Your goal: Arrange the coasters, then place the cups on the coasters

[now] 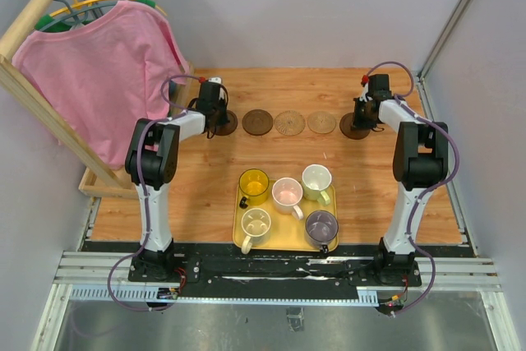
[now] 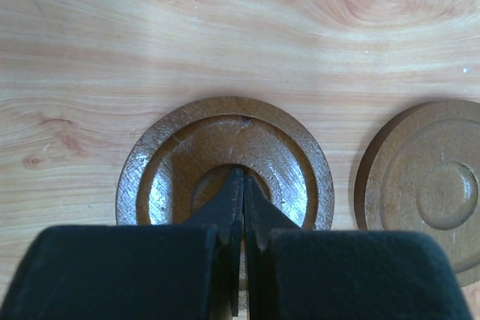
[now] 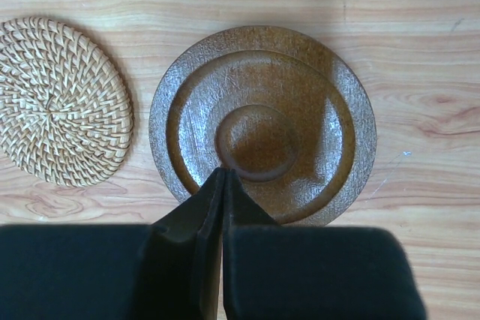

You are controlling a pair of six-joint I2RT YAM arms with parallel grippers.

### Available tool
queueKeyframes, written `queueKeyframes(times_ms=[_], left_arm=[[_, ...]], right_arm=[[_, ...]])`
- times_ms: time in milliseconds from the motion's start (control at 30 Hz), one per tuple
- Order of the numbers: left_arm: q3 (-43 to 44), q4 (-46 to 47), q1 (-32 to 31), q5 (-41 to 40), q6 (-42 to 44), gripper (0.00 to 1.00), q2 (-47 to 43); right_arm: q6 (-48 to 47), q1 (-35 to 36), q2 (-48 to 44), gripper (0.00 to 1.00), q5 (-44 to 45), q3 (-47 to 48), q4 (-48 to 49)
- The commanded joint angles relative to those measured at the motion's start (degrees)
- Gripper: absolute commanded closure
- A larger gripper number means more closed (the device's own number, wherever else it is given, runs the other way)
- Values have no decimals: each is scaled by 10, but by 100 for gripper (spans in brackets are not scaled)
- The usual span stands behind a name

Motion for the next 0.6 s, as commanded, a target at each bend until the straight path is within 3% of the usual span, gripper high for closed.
queueKeyframes(times_ms=[0,567], left_arm=[[12,-18,3,33,-7,99,15],[-13,-19,3,82,-25,100,19]], right_arm=[[4,-16,16,99,-15,11,-6],[8,-15,12,99,-39,6,-2]])
